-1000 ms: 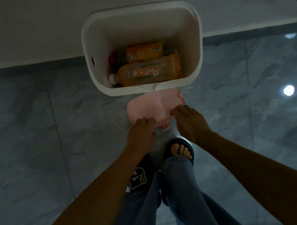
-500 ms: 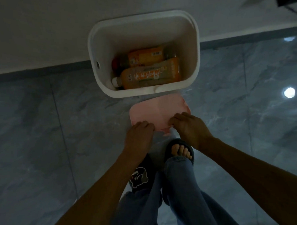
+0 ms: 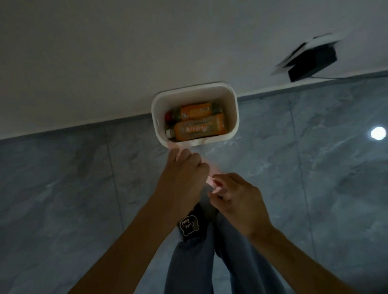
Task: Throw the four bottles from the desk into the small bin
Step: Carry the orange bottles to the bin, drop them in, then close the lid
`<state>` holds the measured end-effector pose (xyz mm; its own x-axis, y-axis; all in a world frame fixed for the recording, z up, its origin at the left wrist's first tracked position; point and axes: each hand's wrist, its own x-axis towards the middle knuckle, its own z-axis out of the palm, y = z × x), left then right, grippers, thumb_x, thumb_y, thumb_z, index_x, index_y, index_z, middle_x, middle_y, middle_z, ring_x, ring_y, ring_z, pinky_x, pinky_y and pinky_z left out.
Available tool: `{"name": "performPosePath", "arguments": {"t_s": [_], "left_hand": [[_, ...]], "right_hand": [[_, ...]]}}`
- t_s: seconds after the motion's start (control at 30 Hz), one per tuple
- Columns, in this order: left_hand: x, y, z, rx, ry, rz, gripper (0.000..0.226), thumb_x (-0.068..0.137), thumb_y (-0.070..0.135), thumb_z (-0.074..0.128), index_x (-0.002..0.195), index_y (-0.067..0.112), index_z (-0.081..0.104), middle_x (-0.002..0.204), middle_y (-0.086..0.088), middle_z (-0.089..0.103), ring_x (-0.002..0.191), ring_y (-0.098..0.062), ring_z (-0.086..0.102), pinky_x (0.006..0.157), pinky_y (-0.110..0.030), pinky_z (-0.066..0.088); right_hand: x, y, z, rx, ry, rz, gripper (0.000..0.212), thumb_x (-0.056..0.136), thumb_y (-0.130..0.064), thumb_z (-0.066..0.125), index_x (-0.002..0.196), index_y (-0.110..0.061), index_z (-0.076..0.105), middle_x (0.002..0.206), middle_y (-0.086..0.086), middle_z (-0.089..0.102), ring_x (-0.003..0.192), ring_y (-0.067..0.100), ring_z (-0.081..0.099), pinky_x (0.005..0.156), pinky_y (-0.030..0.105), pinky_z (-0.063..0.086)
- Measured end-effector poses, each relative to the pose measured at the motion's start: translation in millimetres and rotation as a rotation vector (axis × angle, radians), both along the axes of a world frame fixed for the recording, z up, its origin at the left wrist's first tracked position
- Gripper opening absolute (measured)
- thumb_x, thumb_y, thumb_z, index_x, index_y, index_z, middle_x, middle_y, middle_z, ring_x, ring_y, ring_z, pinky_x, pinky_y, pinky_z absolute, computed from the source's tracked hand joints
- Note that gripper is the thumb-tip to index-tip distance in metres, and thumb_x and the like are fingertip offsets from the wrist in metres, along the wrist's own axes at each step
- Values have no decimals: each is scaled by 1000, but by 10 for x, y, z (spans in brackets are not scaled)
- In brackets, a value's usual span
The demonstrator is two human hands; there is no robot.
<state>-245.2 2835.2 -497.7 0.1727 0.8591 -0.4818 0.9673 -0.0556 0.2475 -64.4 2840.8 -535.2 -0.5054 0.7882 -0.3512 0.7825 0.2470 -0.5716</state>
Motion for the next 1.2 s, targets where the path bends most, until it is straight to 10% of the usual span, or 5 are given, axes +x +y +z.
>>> {"name": "performPosePath", "arguments": {"t_s": [0.23,0.47,0.6,1.2], "left_hand": [[-59,370,477,421,-241,156,50,86,22,71,134,21,58,148,-7,47,138,-26,41,112,-47,41],[-198,254,-195,184,-226,368,50,105,30,40,153,17,38,165,-9,26,153,-29,22,122,-50,28],[-224,208,-615,160,-169,322,50,105,23,41,154,18,35,166,-9,24,155,-30,15,123,-56,20],[-340,287,-1103,260,-132,258,70,94,11,56,157,24,29,168,-11,13,156,-34,3,124,-62,10]], "right_hand": [[-483,75,481,-248,295,-642,20,91,-34,61,73,-24,63,60,-6,64,51,5,55,51,16,43],[-918,455,173,-1113,778,-1184,25,87,-38,61,103,-20,68,102,1,70,109,21,61,107,43,45],[-1040,507,-146,-1310,854,-1464,24,89,-24,71,108,-9,71,89,5,77,87,15,74,92,33,57],[-1096,717,-451,-1150,618,-1503,30,86,-10,74,113,3,67,113,20,72,103,25,70,79,28,61]]}}
